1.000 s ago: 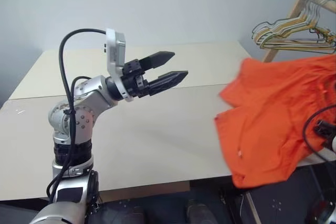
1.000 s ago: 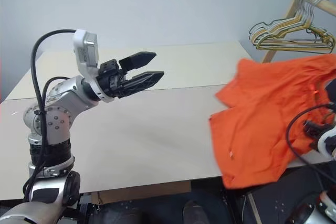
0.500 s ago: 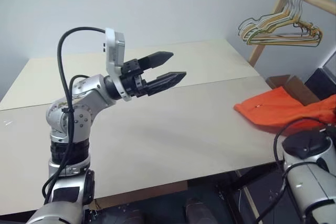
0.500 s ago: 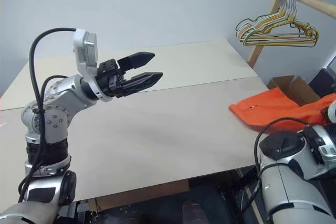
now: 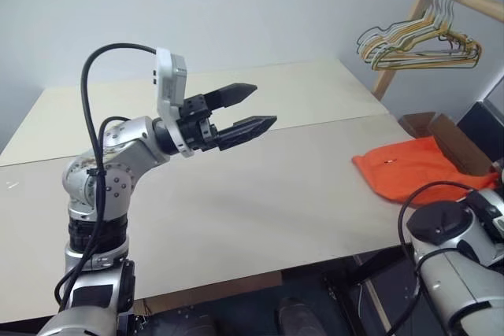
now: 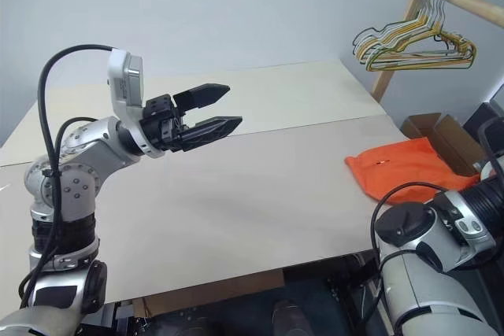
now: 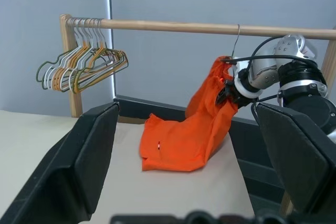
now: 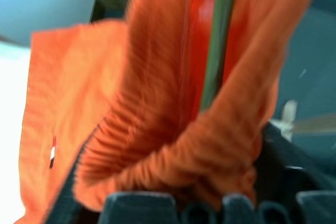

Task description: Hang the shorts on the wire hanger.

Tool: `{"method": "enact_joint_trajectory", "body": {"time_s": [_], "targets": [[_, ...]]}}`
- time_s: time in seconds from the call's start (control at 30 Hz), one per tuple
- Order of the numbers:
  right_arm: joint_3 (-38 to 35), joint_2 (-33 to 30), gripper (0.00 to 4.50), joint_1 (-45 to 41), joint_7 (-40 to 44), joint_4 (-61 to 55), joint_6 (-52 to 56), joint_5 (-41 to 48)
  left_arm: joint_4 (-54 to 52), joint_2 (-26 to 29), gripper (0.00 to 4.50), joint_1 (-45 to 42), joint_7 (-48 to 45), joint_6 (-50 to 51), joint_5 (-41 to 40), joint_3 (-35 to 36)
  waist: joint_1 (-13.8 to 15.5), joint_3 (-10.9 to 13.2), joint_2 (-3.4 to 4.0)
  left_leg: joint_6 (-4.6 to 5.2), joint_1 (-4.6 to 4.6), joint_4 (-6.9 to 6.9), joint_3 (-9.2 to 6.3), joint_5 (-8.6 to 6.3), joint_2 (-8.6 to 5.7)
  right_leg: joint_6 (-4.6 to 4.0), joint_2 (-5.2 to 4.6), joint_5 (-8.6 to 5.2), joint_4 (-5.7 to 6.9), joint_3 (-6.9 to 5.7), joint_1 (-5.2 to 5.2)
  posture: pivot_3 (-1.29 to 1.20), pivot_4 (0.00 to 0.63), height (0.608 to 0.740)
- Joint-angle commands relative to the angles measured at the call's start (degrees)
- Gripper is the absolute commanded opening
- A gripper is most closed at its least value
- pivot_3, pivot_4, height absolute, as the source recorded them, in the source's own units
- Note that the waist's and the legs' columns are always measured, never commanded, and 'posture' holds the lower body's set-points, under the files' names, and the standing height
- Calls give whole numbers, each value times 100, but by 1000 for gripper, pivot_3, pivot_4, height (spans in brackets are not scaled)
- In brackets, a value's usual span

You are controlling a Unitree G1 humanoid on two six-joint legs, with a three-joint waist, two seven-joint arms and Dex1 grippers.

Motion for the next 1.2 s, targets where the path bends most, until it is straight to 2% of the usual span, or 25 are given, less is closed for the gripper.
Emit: {"method": "enact_joint_trajectory", "body": {"time_s": [0.03,0.17,0.23,0.37,0.43,0.57,0.63,0.73,0.87,1.0,1.2], "targets": [[1236,-225,4472,148,-102,-614,-363,-170,-157,120,4500,-96,36,-55,-60,43,1,-2,2,0,1,0,0,0,0,0,1,0,0,0,0,-156,31,740],[2808,-563,4472,884,-379,-1017,-1757,-707,-131,208,4500,-128,49,-62,-56,61,10,-2,2,0,-2,-1,0,0,0,2,0,-1,-6,1,0,-135,30,740],[3976,-1071,4472,1530,-582,-1228,-3003,-1374,-137,246,4500,-124,80,-60,-62,81,44,-2,2,0,-3,-2,1,0,-1,4,0,-2,-10,2,0,-130,30,740],[4936,-764,4472,1729,-441,-1512,-4760,-1257,-203,272,4500,22,364,-86,51,101,1,-5,-2,0,13,-4,10,0,-4,8,4,-5,0,32,-4,-93,21,740],[5125,-436,4472,1759,208,-1381,-5392,-653,-314,273,4500,219,547,-109,176,57,0,-21,-25,0,32,-14,6,0,1,8,14,-5,1,35,6,-68,20,740],[5112,115,4472,2209,2166,-1288,-5996,1063,-624,467,4500,820,679,-303,572,3,83,-28,-44,0,41,-39,3,0,1,7,11,-4,-14,34,16,1,27,740],[5261,30,4472,2794,2992,-1279,-6439,1477,-803,673,4500,1159,765,-369,857,17,239,-25,-51,0,32,-40,-9,0,1,6,8,-3,-13,26,13,43,36,740],[5421,-438,4472,3368,4221,-1248,-6485,1962,-1127,1075,4500,1760,662,-325,915,208,566,-15,-59,0,28,-40,-7,0,-4,6,1,-3,0,30,5,100,47,740],[5321,-948,4472,3530,5516,-1157,-6269,2789,-1481,1600,4500,2463,481,-308,922,441,948,31,-92,1,46,-33,17,4,-11,0,-3,1,7,35,5,138,59,740],[5281,-1401,4472,3510,6511,-974,-6215,3357,-1707,1857,4500,2912,561,-164,831,691,1240,71,-144,3,85,-37,17,8,14,-16,23,5,4,26,35,175,70,740],[5358,-1489,4472,3435,6737,-840,-6332,3353,-1871,1904,4500,3053,706,-33,676,815,1431,82,-161,2,69,-38,27,9,16,-20,23,6,1,30,18,193,69,740]]}}
